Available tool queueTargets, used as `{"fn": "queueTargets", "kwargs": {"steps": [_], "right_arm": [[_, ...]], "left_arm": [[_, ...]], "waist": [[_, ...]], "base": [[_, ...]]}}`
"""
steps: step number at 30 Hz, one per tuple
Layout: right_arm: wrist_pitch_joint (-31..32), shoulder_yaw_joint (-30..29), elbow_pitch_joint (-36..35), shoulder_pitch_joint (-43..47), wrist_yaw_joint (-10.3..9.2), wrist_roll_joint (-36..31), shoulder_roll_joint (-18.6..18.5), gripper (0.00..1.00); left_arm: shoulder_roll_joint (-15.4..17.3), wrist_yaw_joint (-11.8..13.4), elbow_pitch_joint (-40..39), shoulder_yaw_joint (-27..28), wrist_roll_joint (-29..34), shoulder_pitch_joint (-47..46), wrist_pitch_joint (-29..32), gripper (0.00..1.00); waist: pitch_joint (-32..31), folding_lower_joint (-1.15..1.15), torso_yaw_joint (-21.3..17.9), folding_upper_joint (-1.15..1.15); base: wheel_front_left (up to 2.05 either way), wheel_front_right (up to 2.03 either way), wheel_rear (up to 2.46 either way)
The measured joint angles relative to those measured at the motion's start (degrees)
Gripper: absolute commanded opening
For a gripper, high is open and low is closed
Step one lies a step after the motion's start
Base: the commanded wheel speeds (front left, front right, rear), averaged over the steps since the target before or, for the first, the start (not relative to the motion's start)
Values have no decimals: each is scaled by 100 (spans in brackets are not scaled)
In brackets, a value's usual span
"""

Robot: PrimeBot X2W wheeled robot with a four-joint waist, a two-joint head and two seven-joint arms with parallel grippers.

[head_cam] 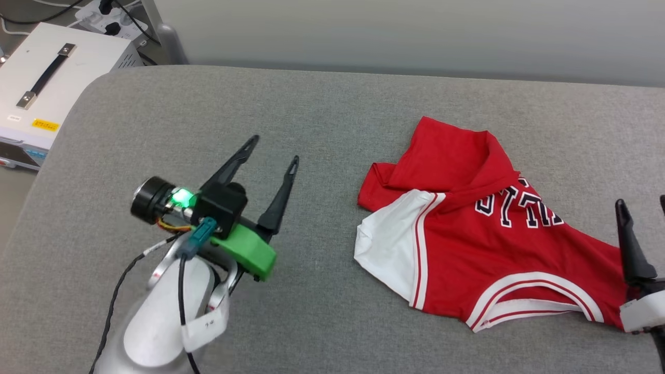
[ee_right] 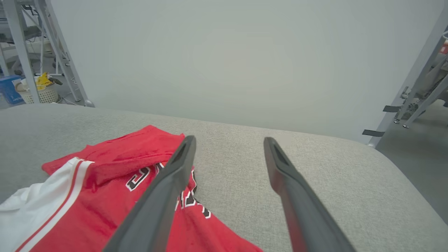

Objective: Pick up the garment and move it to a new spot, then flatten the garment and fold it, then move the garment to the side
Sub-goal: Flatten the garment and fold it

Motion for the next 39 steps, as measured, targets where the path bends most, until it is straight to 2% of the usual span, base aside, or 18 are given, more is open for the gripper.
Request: {"fn": "queueTargets", "kwargs": {"steps": [4, 8, 12, 16, 18, 22, 25, 33, 37, 38, 39], "right_arm": [[35, 91, -276, 136, 0, -314, 280, 100], [86, 129, -335, 170, 0, -419, 433, 100], [111, 166, -360, 170, 0, -541, 516, 100], [145, 256, -369, 159, 0, -626, 564, 100], [164, 349, -365, 137, 0, -653, 564, 100], [215, 624, -347, -93, 0, -706, 519, 100], [242, 803, -330, -327, 0, -720, 511, 100], [202, 1017, -126, -670, 0, -755, 463, 100], [151, 1063, 5, -700, 0, -761, 467, 100], [144, 1073, 38, -701, 0, -762, 475, 100], [136, 1071, 76, -702, 0, -762, 482, 100]], "left_arm": [[421, -16, 213, -1122, -1048, -804, 742, 100], [750, -16, 290, -2169, -2312, -1545, 1917, 100], [924, -16, 323, -3117, -3283, -2121, 3103, 100], [912, -16, 448, -3866, -3911, -2584, 3851, 100], [850, -16, 568, -4285, -4084, -2801, 4143, 100], [655, -16, 1012, -4853, -4200, -3123, 4312, 100], [483, -16, 1328, -5055, -4277, -3206, 4366, 100], [196, -18, 2000, -5222, -4176, -3237, 4373, 100], [110, -18, 2113, -5160, -3890, -3206, 4402, 100], [105, -18, 2109, -5145, -3775, -3182, 4408, 82], [97, -18, 2102, -5134, -3688, -3154, 4395, 24]], "waist": [[50, 0, -43, 0], [113, 0, -79, 0], [173, 0, -114, 0], [241, 0, -155, 0], [287, 0, -184, 0], [409, 0, -264, 0], [534, 1, -335, 0], [858, 1, -530, 0], [947, 1, -601, 0], [949, 0, -612, 0], [940, 0, -613, 0]], "base": [[0, 0, 0], [0, 0, 0], [0, 0, 0], [0, 0, 0], [0, 0, 0], [0, 0, 0], [0, 0, 0], [0, 0, 0], [0, 0, 0], [0, 0, 0], [0, 0, 0]]}}
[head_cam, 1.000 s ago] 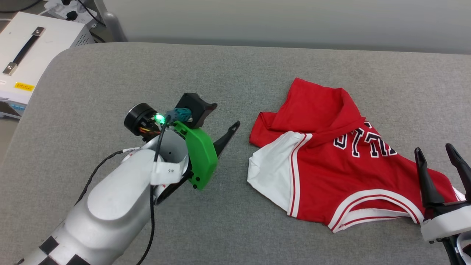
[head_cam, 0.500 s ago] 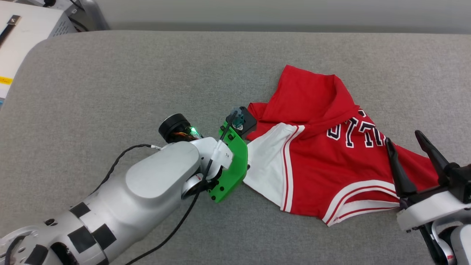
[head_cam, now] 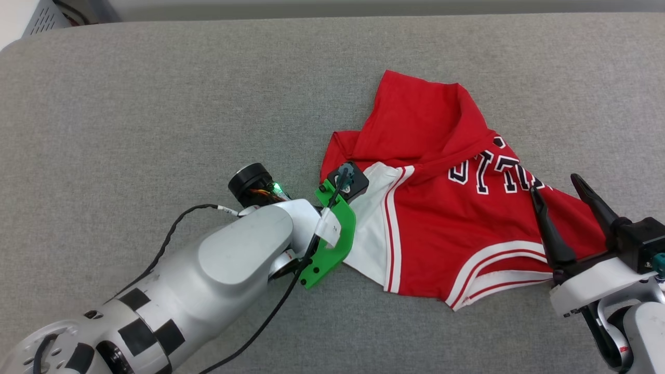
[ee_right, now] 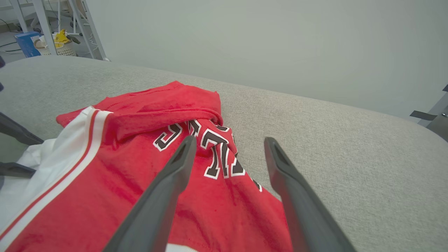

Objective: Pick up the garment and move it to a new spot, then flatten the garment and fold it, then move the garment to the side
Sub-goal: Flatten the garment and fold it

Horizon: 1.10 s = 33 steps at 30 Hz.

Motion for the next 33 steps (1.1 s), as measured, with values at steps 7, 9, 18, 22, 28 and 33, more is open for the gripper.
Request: {"fn": "queueTargets", "kwargs": {"steps": [7, 9, 18, 22, 28, 33], "right_arm": [[-43, -94, 158, 31, 0, -2, 35, 100], [-60, -109, 180, 62, 0, -3, 69, 100], [-94, -231, 240, 353, 0, -7, 105, 100], [-120, -343, 238, 472, 0, -8, 105, 100], [-116, -508, 208, 621, 0, -76, 97, 100], [31, -616, 155, 637, 0, -181, 64, 100]], "left_arm": [[-164, 0, 242, -57, -247, 176, -935, 0], [-146, 0, 264, -60, -332, 205, -1334, 0], [433, 180, 73, 823, -964, 686, -3007, 0], [961, 452, -130, 1165, -1311, 1284, -3323, 0], [1605, 811, -291, 1517, -1708, 1973, -3560, 0], [1834, 1021, -54, 1671, -1986, 2356, -3583, 0]], "waist": [[-194, 0, 125, 0], [-276, 0, 177, 0], [-677, 0, 402, 0], [-795, 0, 481, 0], [-887, -1, 578, 0], [-840, -1, 569, 0]], "base": [[0, 0, 0], [0, 0, 0], [0, 0, 0], [0, 0, 0], [0, 0, 0], [0, 0, 0]]}}
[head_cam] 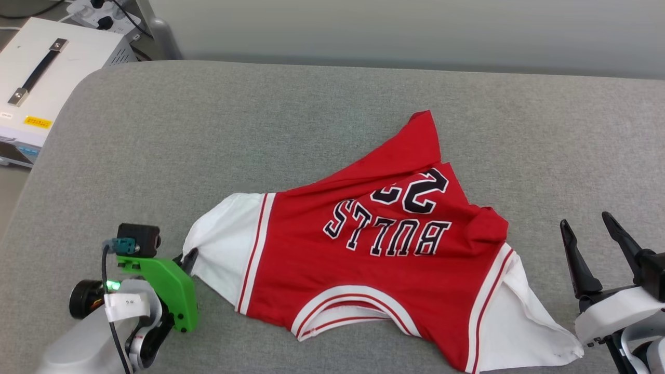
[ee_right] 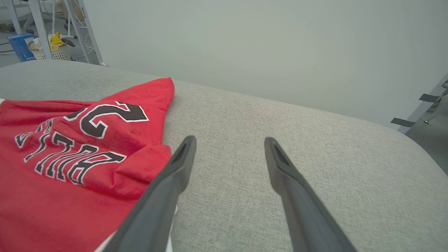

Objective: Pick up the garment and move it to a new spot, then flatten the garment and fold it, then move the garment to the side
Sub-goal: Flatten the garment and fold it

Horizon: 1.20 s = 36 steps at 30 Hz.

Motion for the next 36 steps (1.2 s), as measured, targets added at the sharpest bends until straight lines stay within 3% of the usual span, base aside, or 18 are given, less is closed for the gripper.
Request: {"fn": "queueTargets", "kwargs": {"steps": [5, 6, 7, 8, 11, 15, 20, 23, 29, 36], "right_arm": [[141, -13, 1, -1, 0, 7, -58, 100], [165, -16, 1, -4, 0, 20, -100, 100], [179, -21, -3, -12, 0, 41, -138, 100], [198, -27, -19, -20, 0, 89, -186, 100], [288, -1, -88, -149, 0, 221, -365, 100], [613, 120, -266, -486, 0, 502, -733, 100], [1948, 836, -438, -819, 0, 1218, -1418, 100], [2937, 1462, -635, -1034, 0, 1816, -1898, 100], [4361, 2162, -833, -1608, 0, 2707, -2388, 100], [5354, 2875, -369, -2103, 0, 3170, -2395, 100]], "left_arm": [[-46, 23, 506, -33, -3, 167, -71, 0], [-82, 18, 573, -32, -3, 172, -131, 39], [-120, 13, 620, -33, 3, 172, -194, 93], [-170, 15, 667, -26, 20, 173, -335, 100], [-258, 94, 747, -14, 131, 172, -668, 100], [-332, 380, 599, 216, 492, 172, -920, 100], [-430, 976, -367, 1146, 1546, 393, -935, 100], [-559, 1209, -860, 1672, 2141, 902, -934, 100], [-895, 1343, -1691, 2641, 3162, 1563, -934, 100], [-1467, 1138, -2408, 3376, 4123, 1972, -934, 100]], "waist": [[40, 0, -49, 0], [35, 0, -51, 0], [25, 0, -49, 0], [10, 0, -41, 0], [-47, 0, 1, 0], [-133, 0, 100, 0], [-220, 0, 264, 0], [-246, 0, 348, 0], [-187, 0, 450, 0], [8, 0, 581, 0]], "base": [[0, 0, 0], [0, 0, 0], [0, 0, 0], [0, 0, 0], [0, 0, 0], [0, 0, 0], [0, 0, 0], [0, 0, 0], [0, 0, 0], [0, 0, 0]]}}
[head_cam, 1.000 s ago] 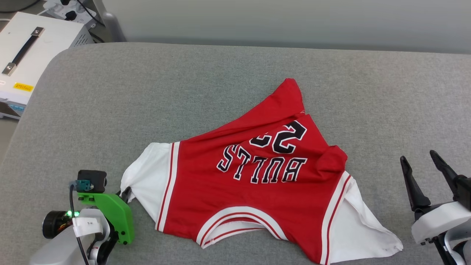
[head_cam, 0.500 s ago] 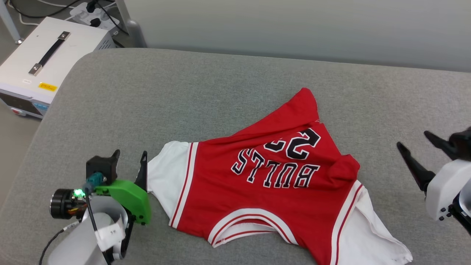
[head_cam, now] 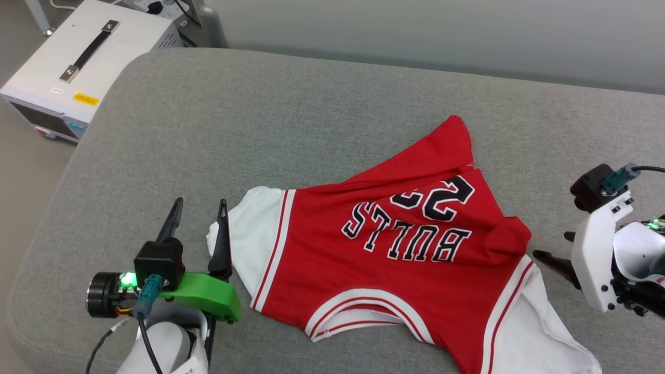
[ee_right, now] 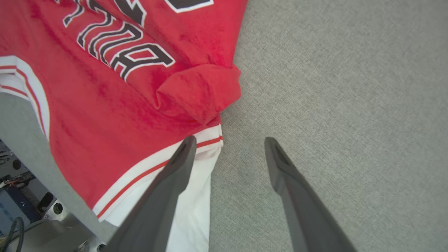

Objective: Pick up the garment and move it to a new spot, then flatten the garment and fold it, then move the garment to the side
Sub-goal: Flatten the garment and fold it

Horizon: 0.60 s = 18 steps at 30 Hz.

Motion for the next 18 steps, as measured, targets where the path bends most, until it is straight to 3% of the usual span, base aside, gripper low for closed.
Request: {"fn": "queueTargets", "kwargs": {"steps": [12, 14, 15, 18], "right_arm": [[-198, 1168, 1661, -770, 0, 34, 458, 100], [-497, 1343, 1735, -888, 0, 54, 431, 5], [-671, 1417, 1747, -941, 0, 76, 415, 0], [-1195, 1529, 1742, -1042, 0, 169, 376, 0]], "left_arm": [[-735, -598, -192, 632, 887, 97, 0, 100], [-831, -675, -178, 724, 980, 101, -1, 100], [-871, -700, -169, 771, 1017, 110, 0, 100], [-948, -768, -146, 918, 1117, 201, -1, 100]], "waist": [[456, 0, 289, 0], [493, 0, 334, 0], [499, 0, 345, 0], [464, 0, 333, 0]], "base": [[0, 0, 0], [0, 0, 0], [0, 0, 0], [0, 0, 0]]}}
